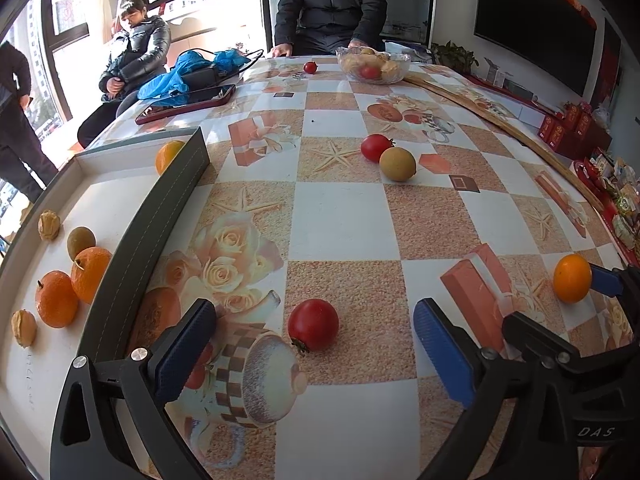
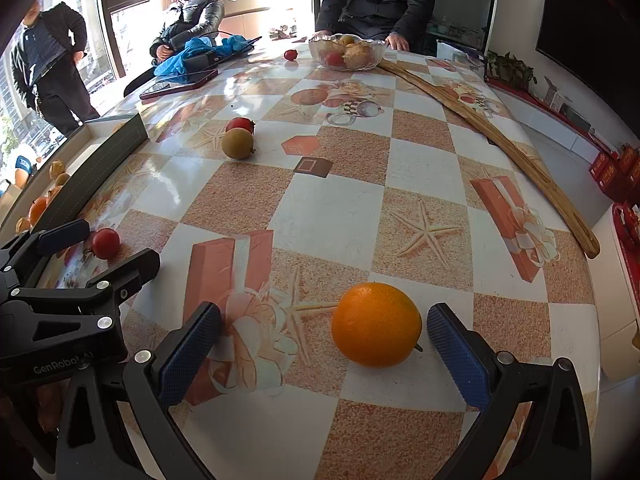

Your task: Organize fruits

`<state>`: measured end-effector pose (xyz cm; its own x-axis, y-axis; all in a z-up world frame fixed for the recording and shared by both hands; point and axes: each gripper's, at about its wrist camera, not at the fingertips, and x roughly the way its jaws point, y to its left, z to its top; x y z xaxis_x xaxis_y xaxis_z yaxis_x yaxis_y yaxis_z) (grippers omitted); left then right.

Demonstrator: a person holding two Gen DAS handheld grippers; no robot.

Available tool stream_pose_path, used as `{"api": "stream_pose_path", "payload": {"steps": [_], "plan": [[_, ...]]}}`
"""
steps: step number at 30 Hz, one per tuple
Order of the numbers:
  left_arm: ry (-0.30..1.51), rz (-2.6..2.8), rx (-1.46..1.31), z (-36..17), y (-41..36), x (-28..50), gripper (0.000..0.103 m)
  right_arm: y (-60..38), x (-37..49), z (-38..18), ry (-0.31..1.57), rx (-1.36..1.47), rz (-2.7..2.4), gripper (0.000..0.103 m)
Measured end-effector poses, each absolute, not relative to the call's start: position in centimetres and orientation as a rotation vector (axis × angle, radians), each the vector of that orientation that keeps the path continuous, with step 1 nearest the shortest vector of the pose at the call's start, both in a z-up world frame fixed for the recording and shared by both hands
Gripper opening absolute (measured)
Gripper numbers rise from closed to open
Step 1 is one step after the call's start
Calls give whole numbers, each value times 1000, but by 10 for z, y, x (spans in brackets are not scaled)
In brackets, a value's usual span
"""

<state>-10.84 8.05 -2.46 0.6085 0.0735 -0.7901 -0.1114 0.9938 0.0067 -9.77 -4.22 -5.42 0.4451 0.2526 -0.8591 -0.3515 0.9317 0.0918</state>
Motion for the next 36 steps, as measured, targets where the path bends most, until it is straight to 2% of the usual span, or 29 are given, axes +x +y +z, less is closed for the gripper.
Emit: {"api": "stream_pose_path", "payload": {"steps": [36], "plan": [[918,125,-49,-25,83,-108,102,-43,-98,-54,1044,-105,376,103]]}}
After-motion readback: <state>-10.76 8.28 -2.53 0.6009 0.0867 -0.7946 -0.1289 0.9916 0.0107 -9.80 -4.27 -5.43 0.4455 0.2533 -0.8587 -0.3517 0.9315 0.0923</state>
